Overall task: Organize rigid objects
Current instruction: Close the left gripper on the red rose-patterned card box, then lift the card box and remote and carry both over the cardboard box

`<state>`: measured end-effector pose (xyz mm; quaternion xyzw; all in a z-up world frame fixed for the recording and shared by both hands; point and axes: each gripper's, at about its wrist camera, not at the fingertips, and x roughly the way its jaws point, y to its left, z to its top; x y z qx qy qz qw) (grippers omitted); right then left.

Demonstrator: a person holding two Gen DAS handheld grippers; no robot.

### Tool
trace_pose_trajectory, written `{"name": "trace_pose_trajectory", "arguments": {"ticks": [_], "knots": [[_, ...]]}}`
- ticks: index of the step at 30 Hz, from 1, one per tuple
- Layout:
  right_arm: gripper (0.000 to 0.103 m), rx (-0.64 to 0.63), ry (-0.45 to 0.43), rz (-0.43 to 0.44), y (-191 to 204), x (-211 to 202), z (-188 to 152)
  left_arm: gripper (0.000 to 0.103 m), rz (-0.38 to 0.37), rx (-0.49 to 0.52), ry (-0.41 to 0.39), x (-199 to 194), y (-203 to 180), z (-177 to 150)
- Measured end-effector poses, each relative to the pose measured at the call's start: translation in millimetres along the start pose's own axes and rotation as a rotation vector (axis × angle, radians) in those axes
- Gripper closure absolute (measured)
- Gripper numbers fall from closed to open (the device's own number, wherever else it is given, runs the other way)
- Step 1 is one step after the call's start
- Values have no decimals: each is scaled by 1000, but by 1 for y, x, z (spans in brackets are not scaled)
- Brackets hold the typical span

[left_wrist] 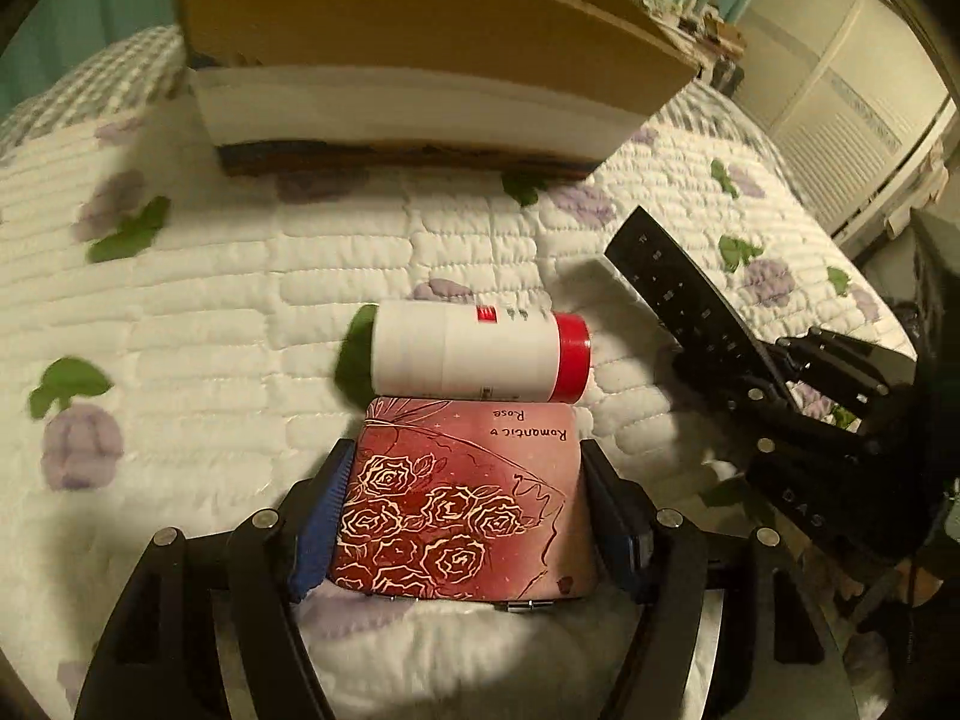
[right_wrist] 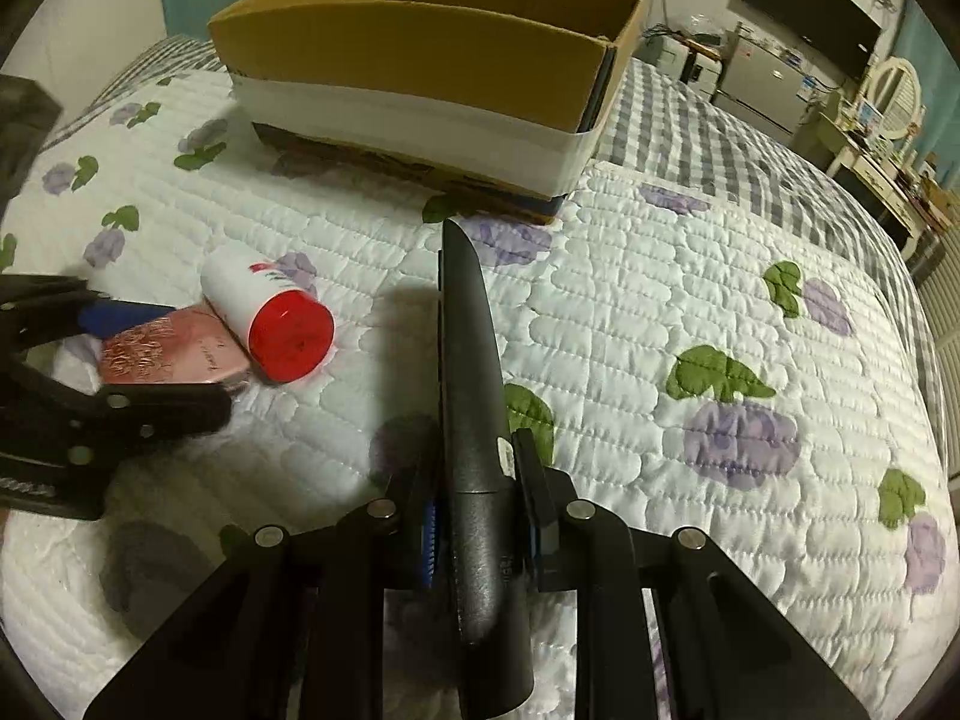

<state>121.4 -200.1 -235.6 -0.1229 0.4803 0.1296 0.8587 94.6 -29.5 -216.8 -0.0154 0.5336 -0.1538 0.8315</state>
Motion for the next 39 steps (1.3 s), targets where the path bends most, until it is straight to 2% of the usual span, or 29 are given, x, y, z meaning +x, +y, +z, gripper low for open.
{"name": "trace_pose_trajectory", "arguments": {"ticks": [8, 13, 16, 22, 31, 39], "knots": [[84, 85, -74, 22, -2, -32, -3, 31, 65, 12, -131, -52, -3, -14], [84, 123, -131, 17, -2, -58, -3, 31, 72, 7, -209, -83, -4, -15], [84, 138, -173, 13, -2, -76, -1, 31, 79, 6, -259, -94, -16, -6], [84, 137, -260, 2, 3, -119, 6, 31, 86, 16, -380, -141, -20, 5], [84, 91, -402, 20, 16, -177, 45, 31, 98, 32, -506, -189, -28, 32], [84, 67, -519, 37, 14, -213, 90, 31, 100, 31, -609, -217, -30, 72]]}}
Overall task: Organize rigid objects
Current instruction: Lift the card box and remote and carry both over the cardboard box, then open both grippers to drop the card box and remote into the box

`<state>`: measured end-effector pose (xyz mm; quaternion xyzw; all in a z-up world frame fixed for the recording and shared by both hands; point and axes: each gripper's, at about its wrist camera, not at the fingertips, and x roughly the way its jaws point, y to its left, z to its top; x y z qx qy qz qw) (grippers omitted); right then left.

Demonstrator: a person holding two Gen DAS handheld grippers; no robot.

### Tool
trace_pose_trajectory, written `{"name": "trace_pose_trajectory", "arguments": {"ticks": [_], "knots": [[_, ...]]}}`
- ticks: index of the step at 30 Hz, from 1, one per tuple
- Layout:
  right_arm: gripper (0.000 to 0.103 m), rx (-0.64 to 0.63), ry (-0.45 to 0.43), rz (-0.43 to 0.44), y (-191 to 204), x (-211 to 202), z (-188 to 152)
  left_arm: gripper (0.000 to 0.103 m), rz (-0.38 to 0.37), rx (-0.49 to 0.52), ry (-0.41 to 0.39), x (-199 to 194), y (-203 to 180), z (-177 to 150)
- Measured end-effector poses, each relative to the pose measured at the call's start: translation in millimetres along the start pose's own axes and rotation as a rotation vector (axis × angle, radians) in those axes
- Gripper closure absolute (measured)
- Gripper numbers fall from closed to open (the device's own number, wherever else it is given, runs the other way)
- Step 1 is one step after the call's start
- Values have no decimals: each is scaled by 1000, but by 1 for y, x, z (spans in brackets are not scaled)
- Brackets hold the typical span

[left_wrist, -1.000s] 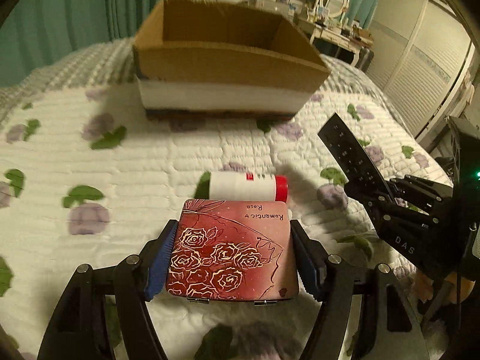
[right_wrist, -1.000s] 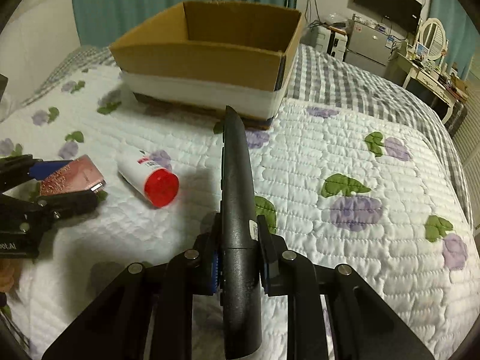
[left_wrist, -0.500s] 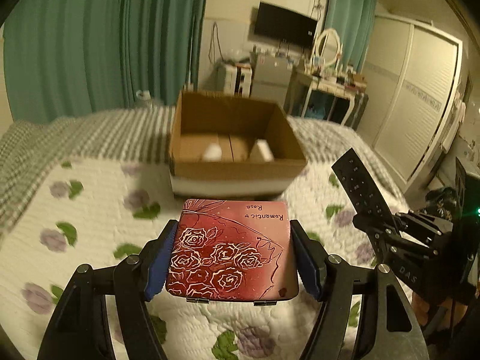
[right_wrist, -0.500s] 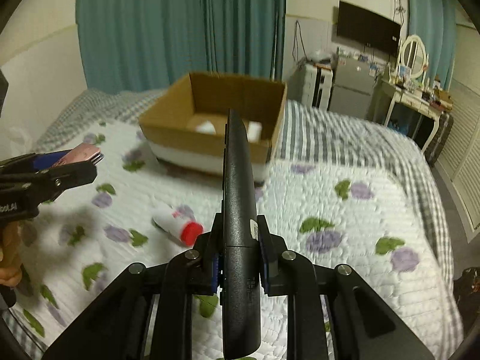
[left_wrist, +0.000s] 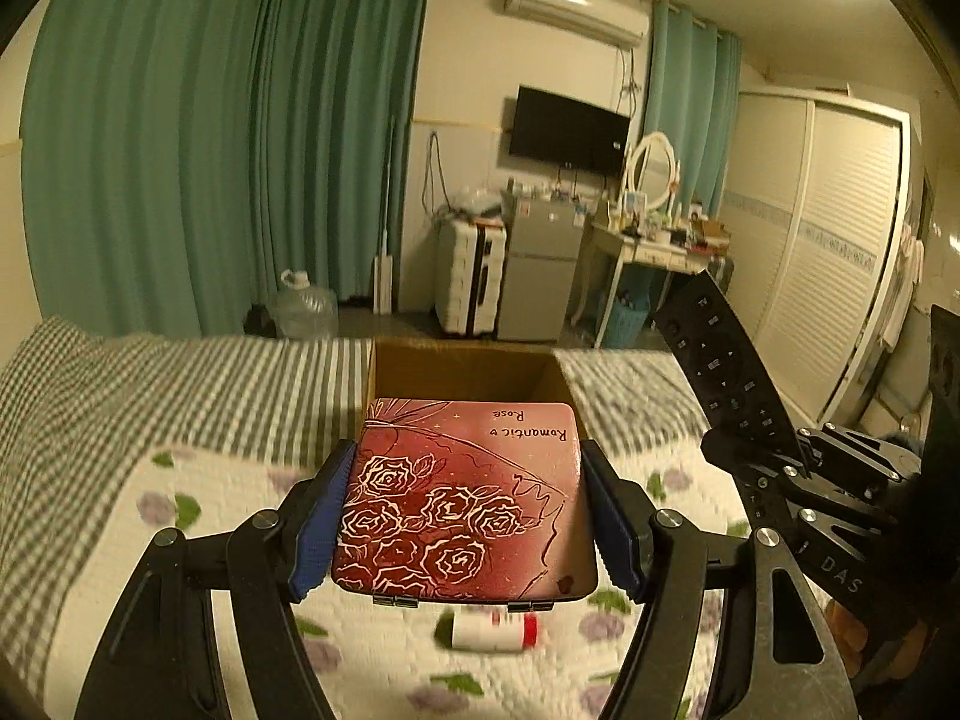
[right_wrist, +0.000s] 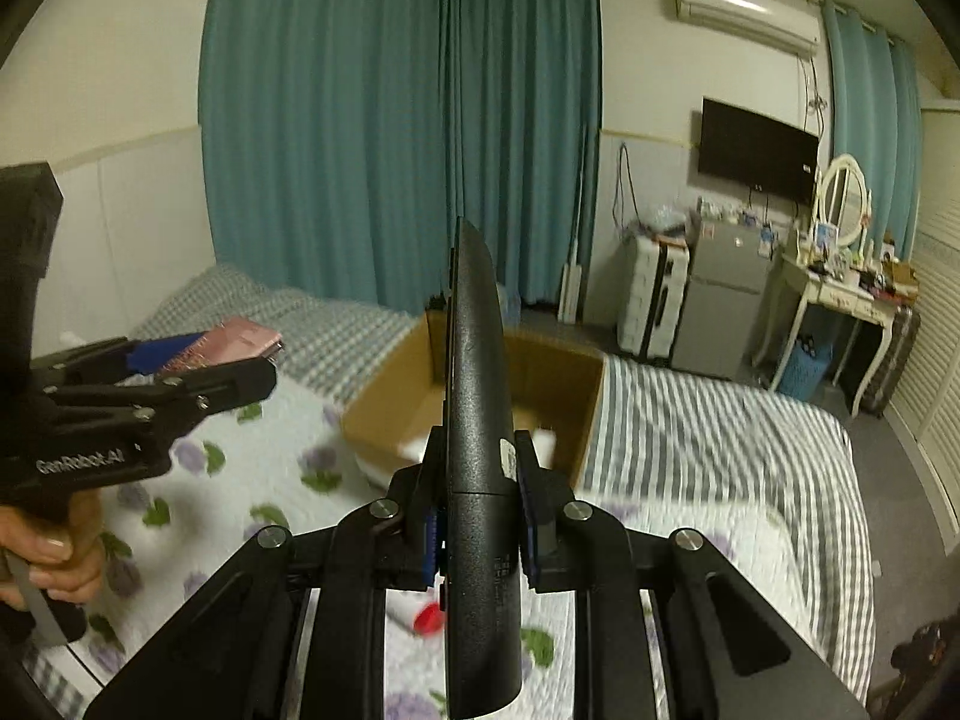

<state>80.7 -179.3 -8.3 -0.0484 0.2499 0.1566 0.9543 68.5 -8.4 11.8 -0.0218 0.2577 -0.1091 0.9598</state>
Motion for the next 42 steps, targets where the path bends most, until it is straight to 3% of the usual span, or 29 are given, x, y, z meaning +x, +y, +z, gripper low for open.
{"name": "trace_pose_trajectory", "arguments": {"ticks": [8, 16, 23, 35, 42], "knots": [[84, -1, -88, -2, -15, 12, 46, 31, 2, 7, -57, 27, -2, 40], [84, 6, -82, -6, -28, 68, 66, 31, 10, 16, -45, 90, 0, 55], [84, 1, -6, -3, -35, 132, 55, 31, 19, 17, 19, 143, 8, 44], [84, 28, 185, 8, -51, 229, 3, 31, 30, 24, 162, 230, 25, 10], [84, 30, 268, 19, -58, 262, -16, 31, 26, 38, 214, 254, 24, -2]]}}
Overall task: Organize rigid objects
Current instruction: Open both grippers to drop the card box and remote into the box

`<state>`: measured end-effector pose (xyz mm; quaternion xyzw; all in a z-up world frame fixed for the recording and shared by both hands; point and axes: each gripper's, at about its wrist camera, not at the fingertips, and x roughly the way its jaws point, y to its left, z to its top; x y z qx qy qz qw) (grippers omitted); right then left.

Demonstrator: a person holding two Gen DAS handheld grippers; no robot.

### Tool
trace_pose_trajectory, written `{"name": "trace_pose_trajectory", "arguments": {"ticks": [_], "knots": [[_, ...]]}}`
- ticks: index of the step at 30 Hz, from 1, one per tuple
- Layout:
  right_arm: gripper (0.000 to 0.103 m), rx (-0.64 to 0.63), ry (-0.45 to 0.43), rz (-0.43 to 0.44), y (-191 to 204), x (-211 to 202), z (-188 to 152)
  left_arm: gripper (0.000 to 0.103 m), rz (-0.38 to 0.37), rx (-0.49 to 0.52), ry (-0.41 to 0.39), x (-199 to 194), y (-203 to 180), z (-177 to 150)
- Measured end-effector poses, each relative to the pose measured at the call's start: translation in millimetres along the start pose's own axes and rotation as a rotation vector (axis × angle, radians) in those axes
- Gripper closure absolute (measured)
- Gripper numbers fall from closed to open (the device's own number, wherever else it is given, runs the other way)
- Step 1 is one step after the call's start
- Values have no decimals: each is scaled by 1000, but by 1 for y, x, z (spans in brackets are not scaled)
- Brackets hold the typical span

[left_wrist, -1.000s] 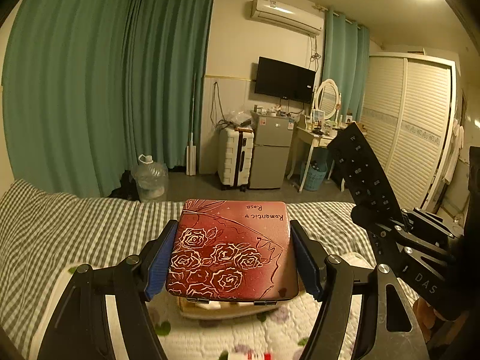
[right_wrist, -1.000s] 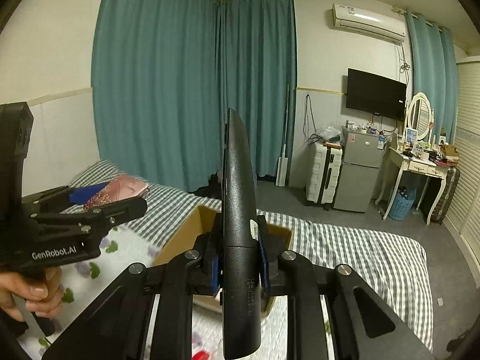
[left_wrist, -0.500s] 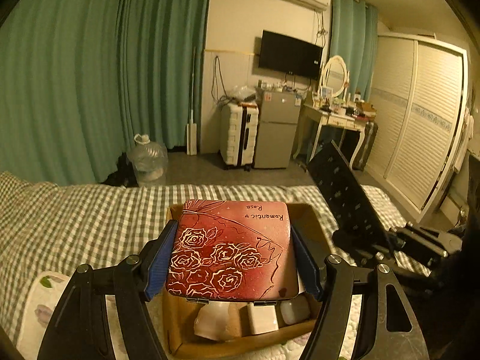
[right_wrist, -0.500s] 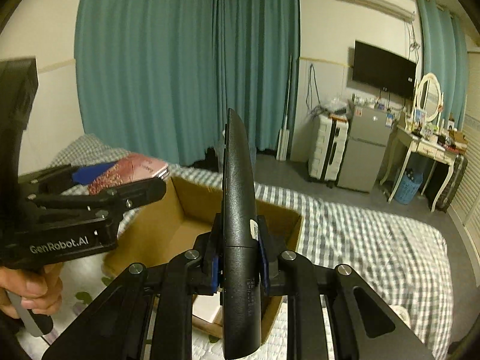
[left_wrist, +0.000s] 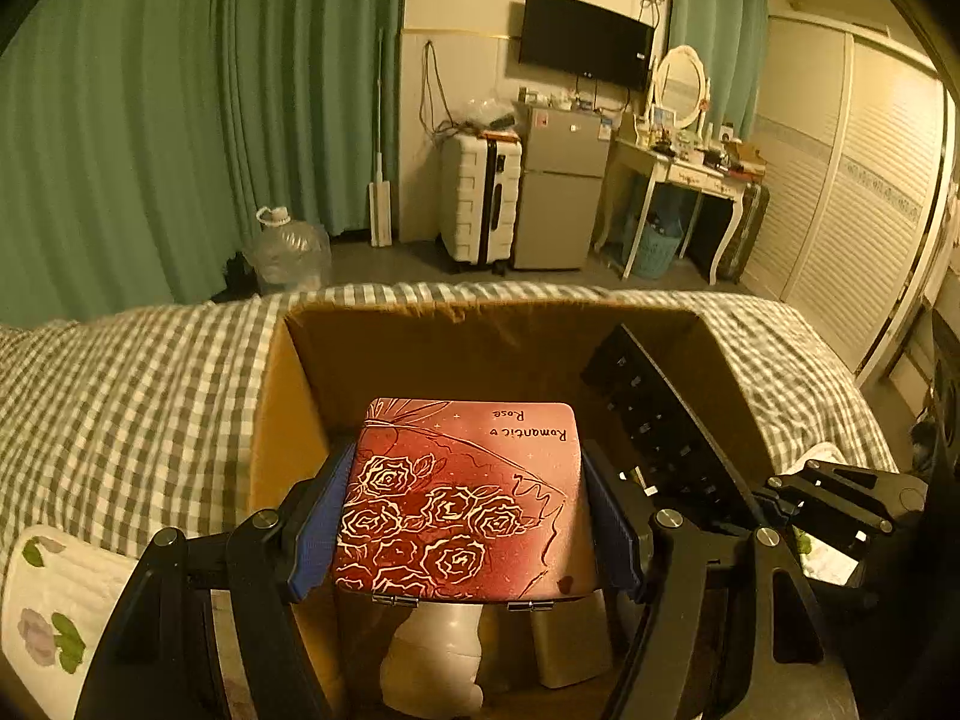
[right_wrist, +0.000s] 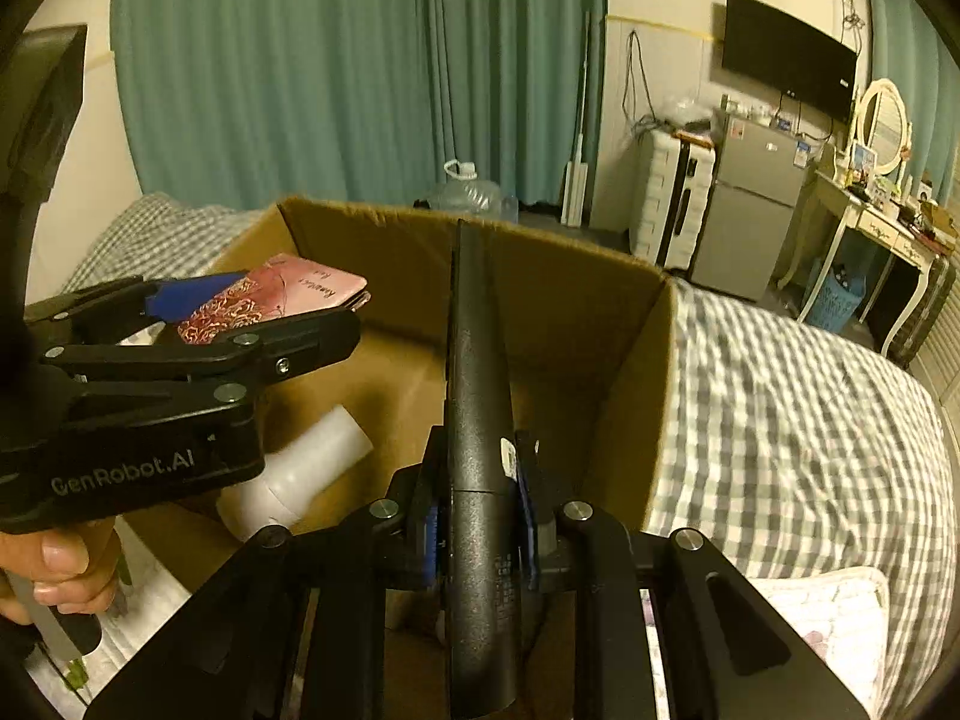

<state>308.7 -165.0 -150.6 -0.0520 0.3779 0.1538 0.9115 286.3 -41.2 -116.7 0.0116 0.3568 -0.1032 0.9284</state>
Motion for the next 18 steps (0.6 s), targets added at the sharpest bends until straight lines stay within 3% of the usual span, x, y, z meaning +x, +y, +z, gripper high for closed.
{"name": "trace_pose_trajectory", "arguments": {"ticks": [9, 11, 13, 18], "knots": [[83, -34, 5, -35, 4, 7, -8, 29, 25, -1, 40, 9, -4, 9], [75, -26, -1, -40, 6, 3, -9, 28, 16, -14, 49, 8, -1, 10], [60, -16, -19, -43, 4, -4, -8, 28, 8, -35, 56, 5, 2, 12], [60, -2, -61, -60, 2, -25, 2, 29, 8, -57, -6, -23, 8, 22]]}}
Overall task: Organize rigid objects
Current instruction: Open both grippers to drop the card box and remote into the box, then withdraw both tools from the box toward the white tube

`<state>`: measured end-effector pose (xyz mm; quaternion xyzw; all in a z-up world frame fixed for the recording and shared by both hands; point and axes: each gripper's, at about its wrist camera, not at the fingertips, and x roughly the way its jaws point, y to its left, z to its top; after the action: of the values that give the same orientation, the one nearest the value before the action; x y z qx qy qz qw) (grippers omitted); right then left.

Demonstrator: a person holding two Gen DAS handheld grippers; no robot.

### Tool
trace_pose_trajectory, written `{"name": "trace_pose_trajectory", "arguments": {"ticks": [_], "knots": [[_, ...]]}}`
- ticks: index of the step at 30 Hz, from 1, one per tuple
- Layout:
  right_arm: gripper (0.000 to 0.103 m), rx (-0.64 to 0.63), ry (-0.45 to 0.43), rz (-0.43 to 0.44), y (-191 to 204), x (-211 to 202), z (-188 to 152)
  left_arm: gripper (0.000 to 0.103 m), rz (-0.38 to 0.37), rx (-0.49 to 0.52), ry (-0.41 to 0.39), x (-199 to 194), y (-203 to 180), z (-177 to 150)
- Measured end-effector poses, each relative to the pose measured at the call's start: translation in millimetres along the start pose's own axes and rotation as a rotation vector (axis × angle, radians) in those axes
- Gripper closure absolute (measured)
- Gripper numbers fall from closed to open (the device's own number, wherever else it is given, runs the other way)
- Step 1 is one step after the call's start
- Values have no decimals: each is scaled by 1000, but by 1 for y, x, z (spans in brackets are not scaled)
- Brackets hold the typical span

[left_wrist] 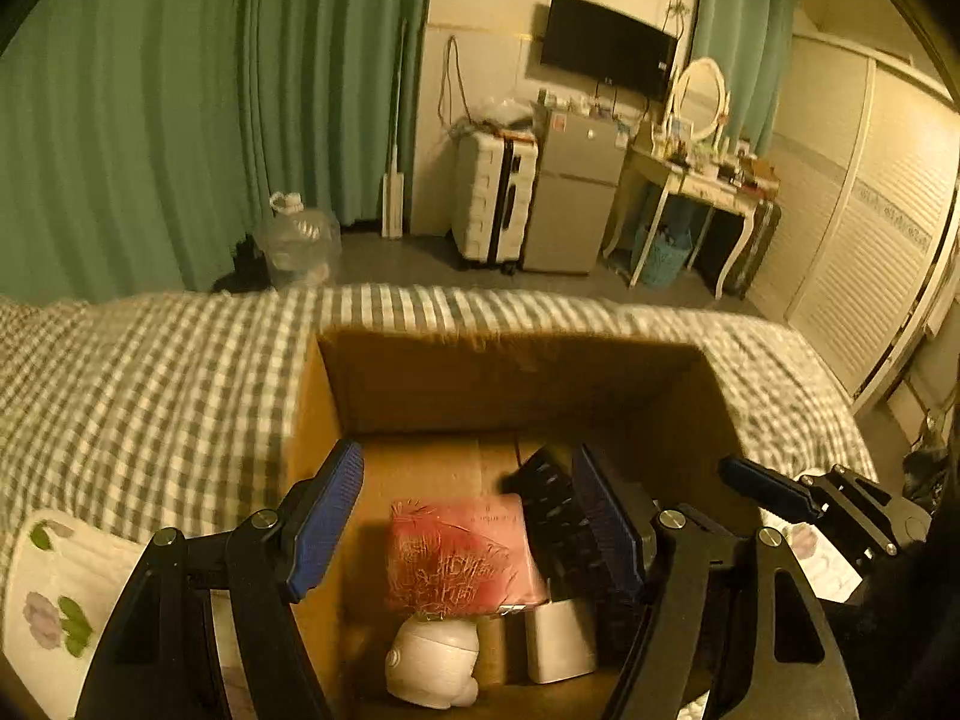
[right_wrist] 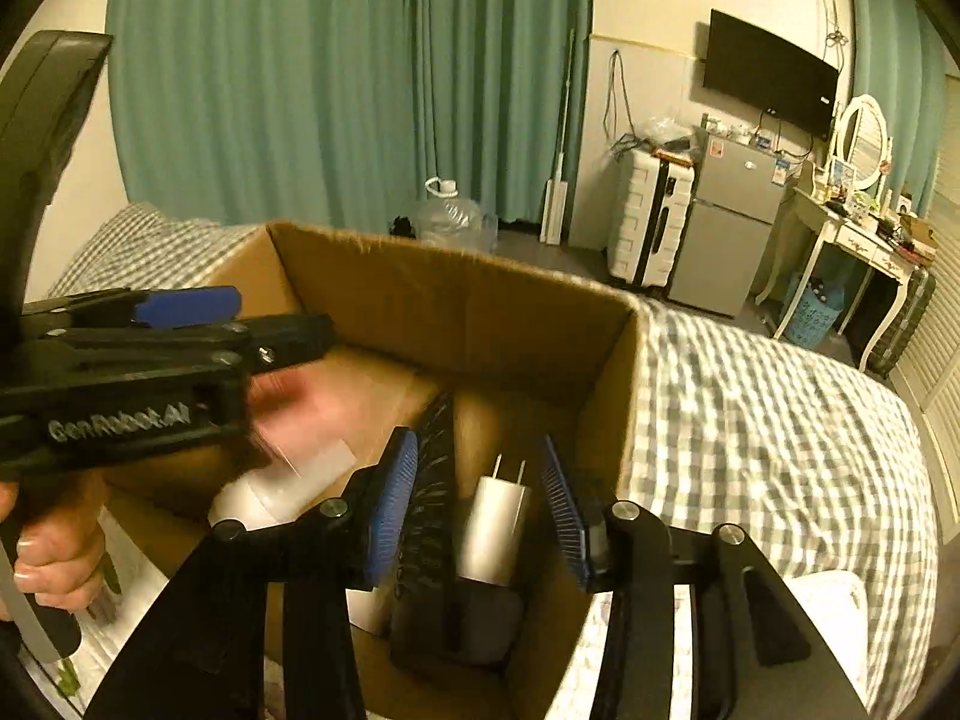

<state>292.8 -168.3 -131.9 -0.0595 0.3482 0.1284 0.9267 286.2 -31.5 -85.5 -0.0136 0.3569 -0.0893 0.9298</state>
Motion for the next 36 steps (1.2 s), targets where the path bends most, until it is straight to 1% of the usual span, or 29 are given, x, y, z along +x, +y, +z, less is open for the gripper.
{"name": "trace_pose_trajectory", "arguments": {"ticks": [8, 11, 14, 17, 18, 21, 23, 25, 26, 27, 29, 31, 34, 36], "knots": [[60, -2, -68, -20, 5, -50, 17, 28, 15, 21, -93, -58, -4, 22], [60, -13, -107, -42, 11, -78, 22, 29, 15, 23, -130, -85, -7, 26], [60, -11, -142, -44, 15, -107, 22, 28, 26, 29, -173, -115, -10, 30], [57, -9, -189, -41, 19, -141, 24, 28, 10, 44, -190, -149, -16, 33], [54, -11, -208, -41, 21, -153, 25, 28, 12, 48, -201, -158, -19, 33], [50, -19, -264, -42, 26, -189, 30, 28, 30, 70, -248, -190, -26, 32], [45, -27, -304, -45, 29, -214, 32, 28, 25, 69, -279, -213, -28, 32], [37, -32, -335, -45, 32, -235, 33, 28, 21, 65, -302, -230, -30, 29], [34, -32, -356, -48, 34, -247, 32, 29, 19, 61, -319, -242, -30, 27], [30, -31, -371, -55, 34, -257, 31, 28, 13, 58, -327, -248, -30, 26], [27, -24, -402, -76, 33, -279, 29, 28, -28, 46, -339, -265, -29, 22], [20, -16, -437, -79, 34, -302, 22, 29, -45, 41, -353, -278, -30, 17], [11, -2, -476, -77, 37, -326, 14, 28, -22, 65, -380, -299, -32, 9], [8, 11, -500, -83, 38, -341, 10, 28, -6, 80, -390, -310, -33, 3]]}}
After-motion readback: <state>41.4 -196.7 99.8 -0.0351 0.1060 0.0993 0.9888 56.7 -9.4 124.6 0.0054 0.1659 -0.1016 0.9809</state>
